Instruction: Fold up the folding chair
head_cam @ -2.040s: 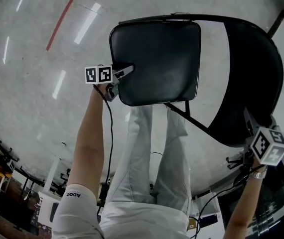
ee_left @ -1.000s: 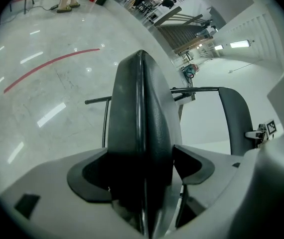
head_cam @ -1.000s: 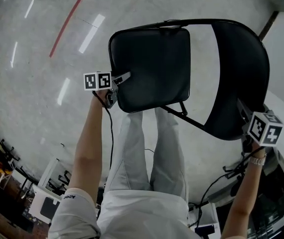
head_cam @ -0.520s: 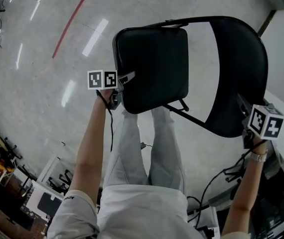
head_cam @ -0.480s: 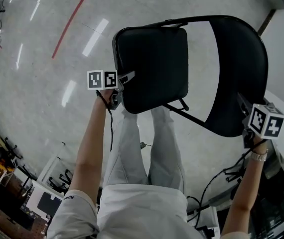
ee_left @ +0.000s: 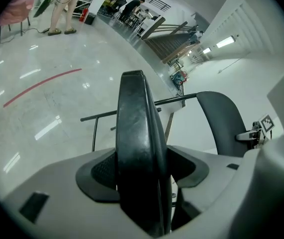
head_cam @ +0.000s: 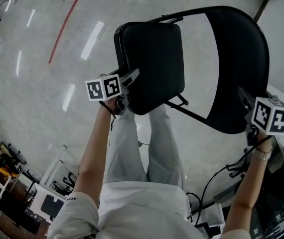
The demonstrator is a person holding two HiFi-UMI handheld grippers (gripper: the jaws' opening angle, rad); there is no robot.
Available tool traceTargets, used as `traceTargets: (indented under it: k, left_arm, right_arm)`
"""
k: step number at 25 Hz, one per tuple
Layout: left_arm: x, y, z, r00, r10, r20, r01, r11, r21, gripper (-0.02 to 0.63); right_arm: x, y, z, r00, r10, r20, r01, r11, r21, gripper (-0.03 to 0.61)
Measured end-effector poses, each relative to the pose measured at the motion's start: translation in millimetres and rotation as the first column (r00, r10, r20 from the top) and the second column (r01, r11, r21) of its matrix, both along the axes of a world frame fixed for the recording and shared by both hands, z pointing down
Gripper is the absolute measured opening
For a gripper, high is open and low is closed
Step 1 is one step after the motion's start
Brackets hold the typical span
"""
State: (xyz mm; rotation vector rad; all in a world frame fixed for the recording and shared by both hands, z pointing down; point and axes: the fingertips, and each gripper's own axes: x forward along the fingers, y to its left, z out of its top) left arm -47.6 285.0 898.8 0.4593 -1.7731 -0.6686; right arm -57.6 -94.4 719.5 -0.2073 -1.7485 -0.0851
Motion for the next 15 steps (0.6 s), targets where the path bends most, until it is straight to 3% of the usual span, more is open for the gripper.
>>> traceTargets:
  k: [9,15]
  left_arm:
    - [-3,-59,-42,0.990,0.117,0.075,-0.119,0.993,0.027,0.285]
    - [-2,-109,-64,0.950,0.292,0.113,-0.293,0.956,-0.009,0.282]
  right_arm:
    - [2,-14,-26,1.000,0.002,0.007,-0.003,0.999,0.049,0.268]
    - [0,-22,-41,1.000,0.012,0.013,-0.012,0.999,0.034,0.268]
